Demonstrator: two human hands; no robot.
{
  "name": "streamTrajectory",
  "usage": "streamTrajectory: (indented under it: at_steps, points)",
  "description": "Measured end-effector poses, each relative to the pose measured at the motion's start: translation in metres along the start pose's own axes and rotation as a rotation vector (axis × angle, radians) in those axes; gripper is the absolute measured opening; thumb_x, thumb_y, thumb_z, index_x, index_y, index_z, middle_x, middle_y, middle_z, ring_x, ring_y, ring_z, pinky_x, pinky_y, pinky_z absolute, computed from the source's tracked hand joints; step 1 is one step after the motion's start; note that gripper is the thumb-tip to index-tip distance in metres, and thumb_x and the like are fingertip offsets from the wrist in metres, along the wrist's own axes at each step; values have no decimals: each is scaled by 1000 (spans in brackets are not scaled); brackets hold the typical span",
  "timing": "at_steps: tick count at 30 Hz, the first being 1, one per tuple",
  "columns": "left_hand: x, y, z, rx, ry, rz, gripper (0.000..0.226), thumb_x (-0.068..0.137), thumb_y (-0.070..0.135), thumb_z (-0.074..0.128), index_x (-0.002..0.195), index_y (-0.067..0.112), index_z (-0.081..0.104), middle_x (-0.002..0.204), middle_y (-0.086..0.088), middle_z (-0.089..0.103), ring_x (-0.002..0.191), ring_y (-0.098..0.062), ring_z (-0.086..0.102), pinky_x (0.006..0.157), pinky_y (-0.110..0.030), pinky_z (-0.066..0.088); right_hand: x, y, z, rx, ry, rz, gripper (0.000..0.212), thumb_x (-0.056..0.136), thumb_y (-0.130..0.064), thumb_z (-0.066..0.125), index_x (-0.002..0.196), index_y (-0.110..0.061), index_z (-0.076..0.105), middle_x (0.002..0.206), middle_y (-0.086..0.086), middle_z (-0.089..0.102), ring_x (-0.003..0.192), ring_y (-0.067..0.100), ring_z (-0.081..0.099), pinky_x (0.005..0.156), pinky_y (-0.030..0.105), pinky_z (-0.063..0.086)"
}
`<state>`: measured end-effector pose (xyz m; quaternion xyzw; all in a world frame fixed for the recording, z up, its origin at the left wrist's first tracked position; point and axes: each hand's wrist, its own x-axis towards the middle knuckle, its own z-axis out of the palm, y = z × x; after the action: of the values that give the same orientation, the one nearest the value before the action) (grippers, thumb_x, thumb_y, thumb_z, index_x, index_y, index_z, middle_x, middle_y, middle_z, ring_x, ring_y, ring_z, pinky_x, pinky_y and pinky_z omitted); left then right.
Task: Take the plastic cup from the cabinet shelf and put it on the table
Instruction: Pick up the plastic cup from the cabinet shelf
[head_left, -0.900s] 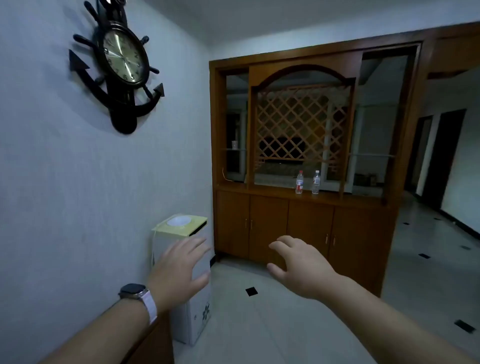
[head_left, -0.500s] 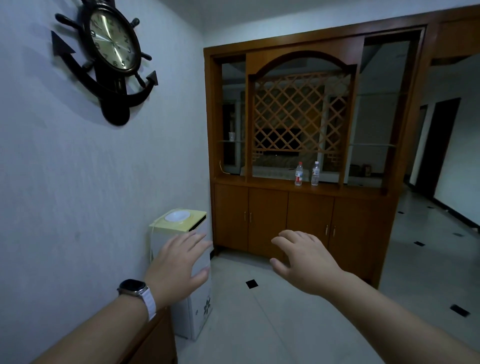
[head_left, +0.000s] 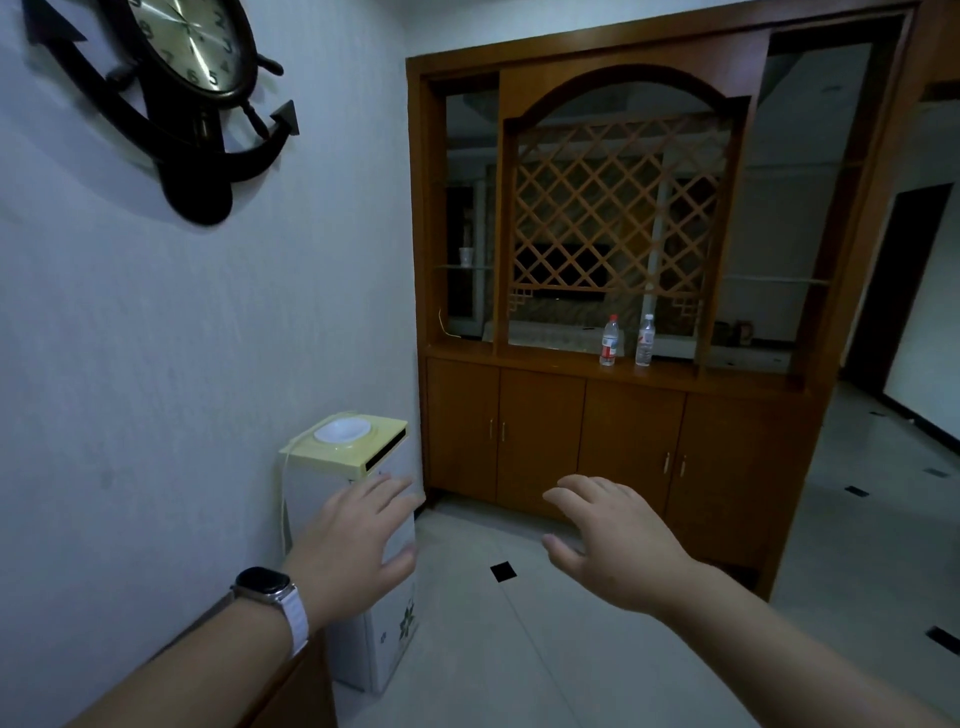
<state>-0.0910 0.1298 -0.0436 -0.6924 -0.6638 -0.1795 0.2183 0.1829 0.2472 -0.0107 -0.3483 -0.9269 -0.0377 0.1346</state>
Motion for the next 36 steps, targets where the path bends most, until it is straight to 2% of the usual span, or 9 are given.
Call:
streamTrajectory:
  at_steps: [7, 11, 16, 19, 28, 36]
  points:
    - [85, -17, 64, -26, -43, -77, 47, 78, 45, 54, 118, 20, 63, 129, -4, 63, 121, -25, 57, 93, -38, 48, 91, 66, 35, 78, -24, -10, 60, 95, -55, 39, 149, -31, 30, 154, -7, 36, 142, 15, 29, 116, 36, 18]
    - [149, -21, 90, -12, -40, -83, 50, 80, 47, 54, 122, 21, 61, 132, -3, 62, 124, -25, 55, 98, -39, 43, 148, 112, 36, 99, -17, -42, 60, 94, -56, 39, 148, -31, 31, 156, -6, 34, 143, 16, 27, 116, 37, 16]
    - [207, -23, 122, -174, -12, -223, 59, 81, 54, 46, 131, 24, 56, 140, 3, 54, 130, -18, 46, 106, -38, 36, 206, 158, 46, 104, -2, -73, 59, 94, -56, 38, 147, -31, 32, 155, -6, 34, 143, 16, 27, 116, 37, 17]
    - [231, -38, 141, -130, -23, -194, 58, 82, 55, 45, 131, 26, 55, 140, 3, 54, 131, -18, 46, 105, -37, 36, 240, 170, 56, 108, -34, -93, 59, 94, -56, 39, 148, -31, 32, 156, -7, 33, 142, 14, 27, 115, 37, 17]
    - [310, -142, 225, -132, -32, -233, 56, 79, 53, 51, 125, 23, 61, 134, 1, 60, 124, -21, 54, 100, -39, 42, 374, 193, 104, 103, -71, -79, 59, 95, -56, 39, 148, -33, 30, 158, -8, 30, 144, 15, 25, 116, 38, 18]
    - [419, -283, 291, -174, 0, -221, 56, 78, 51, 51, 123, 19, 64, 129, -3, 64, 117, -23, 59, 97, -34, 39, 549, 201, 136, 76, -103, -21, 61, 94, -58, 38, 149, -34, 28, 158, -9, 29, 143, 13, 26, 115, 35, 19]
